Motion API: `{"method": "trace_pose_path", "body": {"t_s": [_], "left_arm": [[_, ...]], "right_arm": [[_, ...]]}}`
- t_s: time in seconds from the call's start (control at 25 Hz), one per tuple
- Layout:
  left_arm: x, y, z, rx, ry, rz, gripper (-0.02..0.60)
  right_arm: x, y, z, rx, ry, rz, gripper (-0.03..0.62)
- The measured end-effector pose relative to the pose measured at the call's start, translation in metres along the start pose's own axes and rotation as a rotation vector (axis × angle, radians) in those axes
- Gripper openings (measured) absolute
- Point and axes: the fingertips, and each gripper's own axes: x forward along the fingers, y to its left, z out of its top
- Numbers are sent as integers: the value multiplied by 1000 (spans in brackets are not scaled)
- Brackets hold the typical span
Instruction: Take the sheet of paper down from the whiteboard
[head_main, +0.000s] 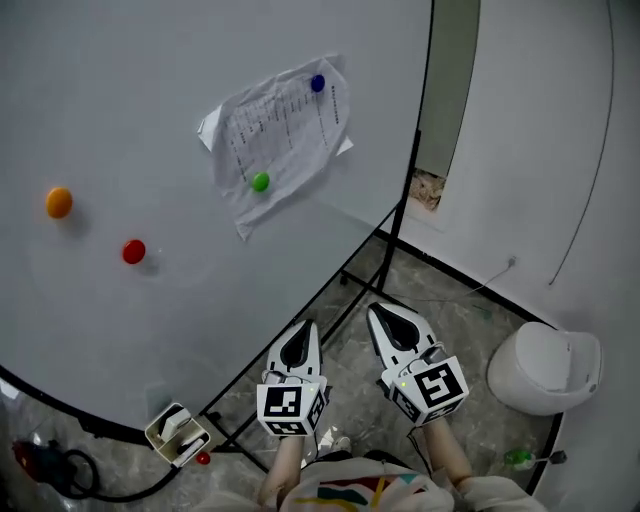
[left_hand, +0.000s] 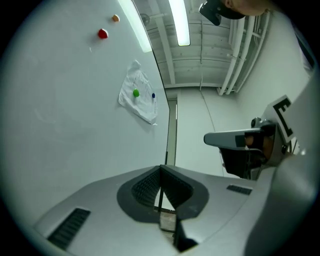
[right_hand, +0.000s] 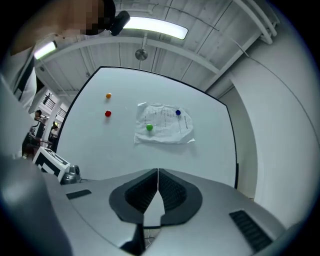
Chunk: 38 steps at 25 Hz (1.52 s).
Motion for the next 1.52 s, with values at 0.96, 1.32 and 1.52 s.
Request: {"method": "trace_pose_path", "body": {"t_s": [0.96, 1.32, 1.52], "left_arm": [[25, 43, 166, 145, -303, 629, 48], [33, 48, 293, 297, -342, 651, 190], [37, 62, 303, 284, -321, 639, 189]], "right_arm": [[141, -19, 52, -31, -265, 948, 18], [115, -26, 69, 21, -355, 1003, 18], [111, -29, 85, -6, -402, 977, 18]]}}
